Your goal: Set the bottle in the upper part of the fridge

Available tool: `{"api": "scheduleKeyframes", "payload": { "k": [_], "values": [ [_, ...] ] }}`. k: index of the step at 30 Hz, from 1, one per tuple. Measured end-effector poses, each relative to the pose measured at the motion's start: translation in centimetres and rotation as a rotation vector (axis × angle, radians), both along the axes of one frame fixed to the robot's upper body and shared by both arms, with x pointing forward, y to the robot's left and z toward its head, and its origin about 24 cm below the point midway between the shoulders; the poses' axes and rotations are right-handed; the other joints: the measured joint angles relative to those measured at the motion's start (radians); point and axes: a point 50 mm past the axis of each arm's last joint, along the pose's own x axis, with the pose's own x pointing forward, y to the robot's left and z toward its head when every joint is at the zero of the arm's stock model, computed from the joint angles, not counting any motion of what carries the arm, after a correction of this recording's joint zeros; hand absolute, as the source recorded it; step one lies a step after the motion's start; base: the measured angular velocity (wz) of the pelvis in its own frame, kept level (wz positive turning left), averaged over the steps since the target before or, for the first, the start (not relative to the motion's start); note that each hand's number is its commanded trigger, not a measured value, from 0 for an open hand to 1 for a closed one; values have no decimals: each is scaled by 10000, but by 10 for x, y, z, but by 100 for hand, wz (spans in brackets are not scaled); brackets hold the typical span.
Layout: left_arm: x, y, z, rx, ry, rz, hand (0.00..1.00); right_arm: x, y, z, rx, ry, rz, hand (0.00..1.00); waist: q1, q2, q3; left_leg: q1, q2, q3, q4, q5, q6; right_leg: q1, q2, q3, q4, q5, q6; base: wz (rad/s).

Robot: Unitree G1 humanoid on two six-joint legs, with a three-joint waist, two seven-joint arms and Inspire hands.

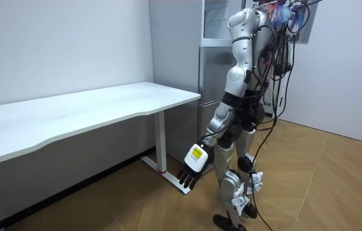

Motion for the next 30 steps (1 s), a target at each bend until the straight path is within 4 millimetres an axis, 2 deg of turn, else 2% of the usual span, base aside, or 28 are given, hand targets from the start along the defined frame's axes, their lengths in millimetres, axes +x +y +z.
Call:
{"api": "scheduleKeyframes", "payload": {
  "k": [6,9,15,19,23,30],
  "values": [
    [-1,1,0,30,-12,72,0,-16,-9,-34,1040,1286,-1176,0,18,-113,-5,-25,20,151,25,0,-2,-131,45,213,12,-63,-15,-6],
    [-3,2,1,62,-46,110,0,-23,-12,-44,1431,1648,-1734,0,-52,-80,-1,-16,18,204,13,0,-2,-159,53,230,83,-65,-16,-7],
    [-2,2,1,40,-168,152,0,-31,-16,-57,3245,1302,-2702,0,-142,-114,-10,-37,-7,212,-22,-3,-6,-158,32,227,114,-110,-9,1],
    [-3,3,2,36,-130,249,0,-38,-25,-53,3691,971,-3451,0,-276,-145,-15,-42,-45,214,-27,-3,-4,-161,16,138,143,-175,34,9],
    [-4,7,3,156,-176,464,0,-51,-37,-46,3749,838,-4786,0,-330,-300,-23,-37,-41,214,-44,-5,-1,-137,30,116,84,-187,36,2],
    [7,15,7,413,-728,390,0,-66,-55,-19,3313,-193,-6875,0,-535,-324,-16,-26,-44,221,-75,-7,0,-153,48,201,77,-186,35,0]
  ]
}}
